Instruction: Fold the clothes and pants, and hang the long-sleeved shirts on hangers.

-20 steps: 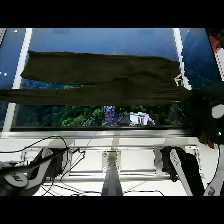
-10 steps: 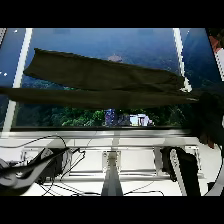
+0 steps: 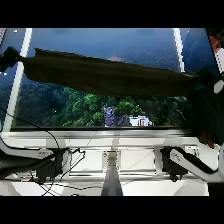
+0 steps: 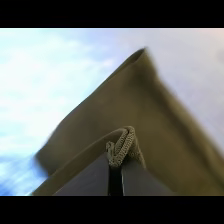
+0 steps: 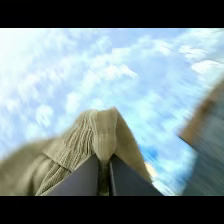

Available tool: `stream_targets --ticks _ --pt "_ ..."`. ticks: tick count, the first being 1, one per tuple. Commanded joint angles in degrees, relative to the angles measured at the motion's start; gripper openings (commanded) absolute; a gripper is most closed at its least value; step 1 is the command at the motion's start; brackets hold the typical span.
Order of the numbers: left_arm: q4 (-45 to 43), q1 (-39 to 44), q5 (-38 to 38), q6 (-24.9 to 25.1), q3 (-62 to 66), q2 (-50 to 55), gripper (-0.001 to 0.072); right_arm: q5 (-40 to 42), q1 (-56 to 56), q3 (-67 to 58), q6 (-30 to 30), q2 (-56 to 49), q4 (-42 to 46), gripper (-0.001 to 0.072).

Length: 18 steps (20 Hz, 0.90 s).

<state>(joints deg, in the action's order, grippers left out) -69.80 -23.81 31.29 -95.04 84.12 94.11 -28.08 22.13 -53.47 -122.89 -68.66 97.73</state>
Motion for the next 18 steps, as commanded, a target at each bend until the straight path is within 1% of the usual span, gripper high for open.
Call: stream_targets --ticks 1,2,3,5,6,8,9,11,13,14,15,18 --pt "0.00 3.87 -8.22 -5.70 6.45 7.65 0.0255 7.65 -0.04 -8.52 -3.10 -13.22 -3.72 0.0196" --pt "-0.20 4.31 -8.33 -5.29 6.45 7.72 0.0719 8.00 -0.02 -9.81 -3.10 -14.86 -4.50 0.0594" --pt "-0.24 4.48 -7.87 -4.83 6.45 7.45 0.0718 7.69 -0.04 -10.67 -2.97 -15.56 -4.81 0.0696" --pt "-0.90 4.11 -3.50 -4.57 6.45 5.97 0.0716 5.03 -0.02 -11.30 -2.54 -15.10 -4.92 0.0697" --pt "-2.32 3.54 -0.31 -4.61 6.45 5.01 0.0716 3.10 -0.02 -11.45 -1.38 -14.64 -4.90 0.0698" --pt "-5.31 1.53 8.35 -4.66 6.45 2.86 0.0706 -0.55 -0.02 -11.45 3.32 -13.60 -4.83 0.0697" --pt "-7.21 0.11 13.25 -4.63 6.45 2.03 0.0673 -2.10 -0.02 -11.45 6.12 -13.18 -4.83 0.0697" --pt "-11.39 -2.97 24.63 -4.59 6.32 1.20 0.0537 -4.52 -0.02 -11.45 11.67 -12.59 -4.83 0.0697" --pt "-15.30 -5.44 33.59 -4.57 4.94 1.11 0.0536 -5.79 -0.02 -11.41 15.10 -12.55 -4.83 0.0697" --pt "-14.67 -6.43 34.56 -4.46 3.19 1.01 0.0536 -5.84 -0.02 -11.39 16.11 -12.55 -4.83 0.0697" --pt "-11.50 -7.10 33.44 -4.44 1.27 0.92 0.0536 -5.79 -0.02 -11.39 16.11 -12.55 -4.85 0.0696" --pt "1.31 -7.23 22.32 -4.42 -5.77 1.16 0.0544 -5.40 -0.02 -11.39 16.11 -12.59 -4.87 0.0697"
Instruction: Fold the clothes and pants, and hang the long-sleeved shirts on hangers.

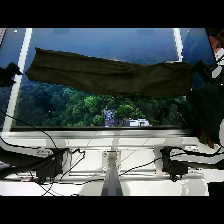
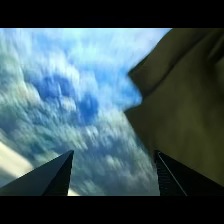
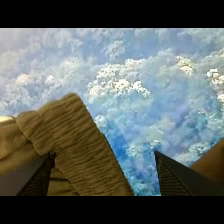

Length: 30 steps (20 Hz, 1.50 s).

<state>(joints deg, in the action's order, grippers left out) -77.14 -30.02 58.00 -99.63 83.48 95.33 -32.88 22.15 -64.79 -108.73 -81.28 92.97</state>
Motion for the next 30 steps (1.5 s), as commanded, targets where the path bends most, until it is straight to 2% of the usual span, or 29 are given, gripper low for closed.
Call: stream_targets --ticks 1,2,4,7,9,10,11,12,13,14,15,16,17,18,20,21,22,24,27,30 --pt "11.34 -0.61 -8.04 0.17 -7.08 0.42 0.0545 -0.50 -0.04 -0.07 1.95 0.02 -0.09 0.0696" --pt "13.46 -0.15 -11.45 0.17 -8.61 1.22 0.0548 -0.48 -0.04 -0.07 1.95 0.02 -0.09 0.0696" --pt "16.48 0.76 -16.31 0.37 -9.20 3.93 0.0624 -0.48 -0.04 -0.07 1.95 0.02 -0.09 0.0696" --pt "25.46 2.03 -24.41 7.65 -9.20 7.45 0.0621 0.04 -0.04 -0.07 1.92 0.02 -0.13 0.0696" --pt "30.32 3.15 -31.06 10.78 -9.20 9.03 0.0616 0.72 -0.04 -0.07 1.92 0.02 -0.22 0.0696" --pt "30.23 3.76 -33.90 10.75 -9.20 9.53 0.0513 0.81 -0.07 -0.07 1.92 0.02 -0.26 0.0695" --pt "30.25 4.02 -35.71 10.78 -9.20 9.60 0.0312 0.79 -0.07 -0.07 1.92 0.02 -0.26 0.0695" --pt "30.21 4.09 -36.89 10.82 -9.11 9.35 0.0051 0.76 -0.07 -0.07 1.95 0.04 -0.24 0.0694" --pt "30.08 4.09 -37.05 11.98 -9.03 8.70 0.0021 0.68 -0.07 -0.07 2.08 0.09 -0.22 0.0684" --pt "29.81 4.09 -36.68 15.32 -9.03 7.34 0.0021 0.22 -0.15 -0.09 3.43 0.24 -0.28 0.0587" --pt "28.70 4.07 -35.69 19.08 -9.03 5.44 0.0020 -0.79 -0.52 -0.09 5.60 0.66 -0.20 0.0453" --pt "26.32 4.07 -34.32 21.86 -9.03 2.84 0.0020 -1.66 -1.25 -0.09 7.89 1.22 -0.39 0.0360" --pt "23.30 4.07 -32.74 22.60 -9.03 0.04 0.0019 -2.43 -2.36 -0.09 9.75 1.99 -0.39 0.0288" --pt "19.56 4.07 -30.69 22.60 -9.03 -3.23 0.0019 -2.95 -3.78 -0.09 11.19 2.67 -0.48 0.0259" --pt "13.66 4.13 -25.18 22.64 -9.03 -9.92 0.0020 -3.23 -7.69 -0.61 12.20 3.91 -0.83 0.0254" --pt "11.69 4.22 -22.16 22.84 -9.03 -13.09 0.0020 -3.39 -10.12 -1.66 12.20 4.02 -1.90 0.0204" --pt "10.91 4.26 -18.91 24.68 -9.03 -16.41 0.0020 -3.37 -12.98 -2.95 12.20 4.02 -3.80 0.0049" --pt "10.95 4.26 -13.64 28.59 -9.05 -22.51 0.0020 -1.51 -19.30 -5.53 12.15 3.96 -7.43 0.0033" --pt "11.23 4.42 -8.61 28.74 -9.05 -30.88 0.0021 -1.18 -30.18 -11.67 6.21 1.01 -9.18 0.0033" --pt "11.61 4.68 -3.58 28.74 -9.05 -37.79 0.0021 -2.75 -40.92 -19.19 4.17 -5.77 -16.55 0.0033"
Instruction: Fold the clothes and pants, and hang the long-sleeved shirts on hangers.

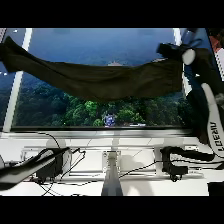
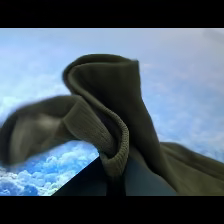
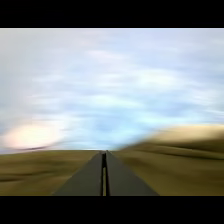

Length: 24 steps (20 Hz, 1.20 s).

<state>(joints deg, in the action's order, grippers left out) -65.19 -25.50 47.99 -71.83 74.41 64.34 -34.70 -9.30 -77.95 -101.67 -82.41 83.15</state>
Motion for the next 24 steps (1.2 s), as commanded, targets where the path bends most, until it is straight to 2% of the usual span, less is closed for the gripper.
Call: stream_targets --ticks 1,6,10,13,16,19,21,24 --pt "-0.37 0.15 8.07 0.94 0.02 -8.76 0.0021 -0.74 -12.98 -8.20 -2.91 -7.04 -10.36 0.0033" --pt "3.91 0.17 12.44 0.72 -0.11 -11.39 0.0021 -0.66 -32.09 -21.46 -2.89 -22.97 -27.76 0.0033" --pt "13.77 0.15 12.68 0.74 -0.17 -9.53 0.0021 -1.14 -45.66 -34.14 -2.89 -34.88 -31.76 0.0033" --pt "14.69 0.15 12.72 0.74 -0.17 -7.80 0.0021 -1.51 -50.42 -37.70 -2.84 -37.86 -31.41 0.0033" --pt "14.95 0.22 12.70 0.72 -0.17 -5.84 0.0021 -3.08 -48.46 -37.70 -2.75 -36.74 -25.55 0.0034" --pt "14.97 3.39 12.72 0.72 -0.17 -2.40 0.0021 -7.96 -40.96 -37.75 -2.60 -33.75 -19.85 0.0034" --pt "16.48 8.72 12.68 0.76 -0.17 0.31 0.0021 -12.50 -34.38 -37.75 -2.08 -30.95 -16.94 0.0034" --pt "19.54 21.33 9.68 0.74 -0.17 5.20 0.0021 -18.91 -22.91 -37.73 0.28 -26.16 -13.22 0.0034"
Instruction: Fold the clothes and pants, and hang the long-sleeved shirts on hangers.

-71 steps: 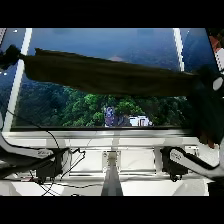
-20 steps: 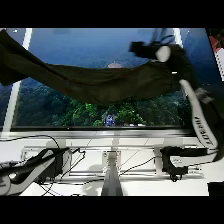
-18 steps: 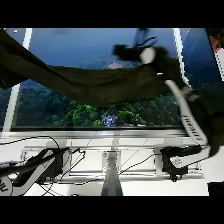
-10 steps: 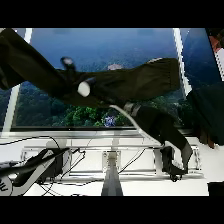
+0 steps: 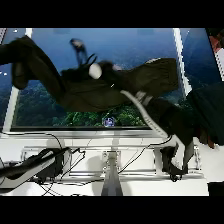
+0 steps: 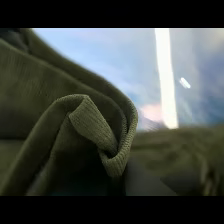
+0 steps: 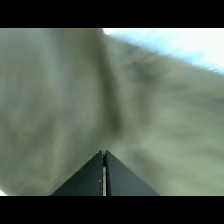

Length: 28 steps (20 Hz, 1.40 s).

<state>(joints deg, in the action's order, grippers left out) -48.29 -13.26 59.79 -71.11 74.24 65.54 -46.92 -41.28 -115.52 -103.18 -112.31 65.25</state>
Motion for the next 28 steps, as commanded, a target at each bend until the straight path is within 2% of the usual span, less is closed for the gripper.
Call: stream_targets --ticks 1,4,5,6,7,9,12,13,14,15,18,20,22,23,25,27,28 --pt "3.34 14.60 -3.67 0.04 0.00 5.99 0.0021 -8.59 12.79 -0.17 1.90 5.20 5.03 0.0034" --pt "3.34 28.94 -7.21 0.04 0.02 11.91 0.0044 -15.02 22.84 -0.17 1.97 9.05 5.14 0.0034" --pt "3.23 32.00 -8.00 0.07 0.02 13.62 0.0235 -17.31 25.53 -0.17 2.43 10.14 5.14 0.0034" --pt "2.43 33.59 -8.20 0.02 0.02 14.78 0.0571 -19.74 27.74 -0.17 2.93 10.91 5.14 0.0034" --pt "1.49 33.88 -8.02 -0.02 0.02 15.17 0.0706 -22.03 29.68 -0.15 4.83 11.47 5.16 0.0034" --pt "-1.57 31.65 -5.86 -0.48 0.02 14.19 0.0698 -26.34 32.65 -0.17 10.73 11.78 5.55 0.0034" --pt "-10.80 22.38 0.15 -2.45 0.00 9.79 0.0696 -29.42 35.71 0.48 13.70 11.80 6.69 0.0034" --pt "-14.62 18.62 1.38 -3.48 -0.07 8.20 0.0679 -29.75 36.39 0.74 14.67 11.82 6.99 0.0034" --pt "-17.84 14.29 2.58 -4.31 -0.70 6.45 0.0610 -30.27 36.79 0.72 15.87 11.80 7.21 0.0034" --pt "-18.58 9.70 3.17 -4.52 -2.67 4.55 0.0573 -30.71 37.03 0.72 17.25 11.91 7.61 0.0034" --pt "-18.49 -0.46 3.34 -4.48 -14.21 0.94 0.0585 -32.41 37.31 0.72 20.39 12.17 8.46 0.0034" --pt "-13.77 -3.37 0.26 -3.10 -22.43 1.97 0.0597 -32.61 37.24 0.72 20.39 12.20 7.78 0.0034" --pt "-4.42 -3.56 -5.77 1.16 -28.59 4.61 0.0624 -32.63 37.05 0.72 20.39 12.20 7.63 0.0034" --pt "-0.07 -2.95 -8.70 3.06 -30.49 6.54 0.0666 -32.63 36.96 0.72 20.39 12.20 7.56 0.0034" --pt "7.28 -1.60 -11.23 6.78 -31.63 11.82 0.0698 -32.63 36.94 0.72 20.37 12.20 7.15 0.0034" --pt "13.03 -0.33 -12.15 10.67 -31.63 16.68 0.0695 -32.59 36.94 0.72 20.39 12.17 6.99 0.0034" --pt "15.87 0.15 -12.28 12.37 -31.58 18.80 0.0635 -32.57 36.94 0.72 20.39 12.17 6.99 0.0034"
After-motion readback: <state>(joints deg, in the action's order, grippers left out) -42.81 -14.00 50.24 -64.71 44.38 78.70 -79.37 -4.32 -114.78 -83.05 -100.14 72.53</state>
